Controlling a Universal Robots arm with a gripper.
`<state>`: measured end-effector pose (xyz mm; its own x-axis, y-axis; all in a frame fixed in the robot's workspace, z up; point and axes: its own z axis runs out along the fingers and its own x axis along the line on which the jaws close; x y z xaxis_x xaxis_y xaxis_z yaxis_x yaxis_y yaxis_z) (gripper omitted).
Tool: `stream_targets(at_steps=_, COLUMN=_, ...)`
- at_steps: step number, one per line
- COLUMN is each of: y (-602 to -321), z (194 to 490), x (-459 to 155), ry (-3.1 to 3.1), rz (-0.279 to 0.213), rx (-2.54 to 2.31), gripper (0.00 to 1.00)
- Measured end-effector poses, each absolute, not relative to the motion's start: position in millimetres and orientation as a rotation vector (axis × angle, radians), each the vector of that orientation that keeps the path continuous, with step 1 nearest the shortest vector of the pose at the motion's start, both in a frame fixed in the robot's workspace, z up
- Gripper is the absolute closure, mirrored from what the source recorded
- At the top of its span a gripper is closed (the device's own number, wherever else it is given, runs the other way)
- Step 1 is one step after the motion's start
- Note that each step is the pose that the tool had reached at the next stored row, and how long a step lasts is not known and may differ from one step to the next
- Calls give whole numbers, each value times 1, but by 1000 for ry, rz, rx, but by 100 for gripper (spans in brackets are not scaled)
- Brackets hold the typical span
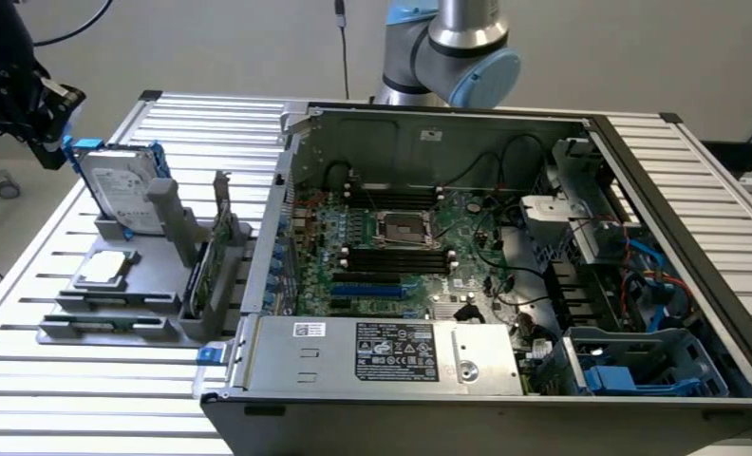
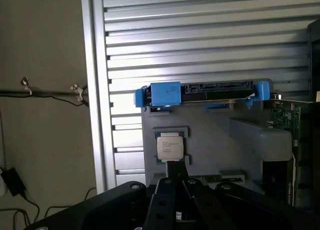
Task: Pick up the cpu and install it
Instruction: 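Pick up the cpu and move it towards the insertion slot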
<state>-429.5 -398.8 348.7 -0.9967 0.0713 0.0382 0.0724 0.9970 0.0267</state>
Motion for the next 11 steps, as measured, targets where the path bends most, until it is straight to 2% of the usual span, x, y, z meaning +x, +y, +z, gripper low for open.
stream_targets(at_steps=3, y=-399, z=349, x=-430, ry=-3102, rz=-44, rx=-112, gripper=88)
stream_targets(at_steps=4, y=-399, z=349, x=-430, ry=-3102, rz=-44, rx=-112, gripper=83)
stream_targets(at_steps=5, y=-399, z=349, x=-429, ry=-3102, rz=-44, rx=-112, gripper=83)
stream_targets(at_steps=8, y=-399, z=349, x=-429, ry=-3102, rz=-44, rx=-112, gripper=64)
stream_targets(at_steps=9, y=-399, z=349, x=-429, ry=-3102, rz=-44, rx=-112, gripper=64)
stream_targets(at_steps=11, y=-399, z=349, x=-429, ry=-3102, rz=-44, rx=-112, gripper=53)
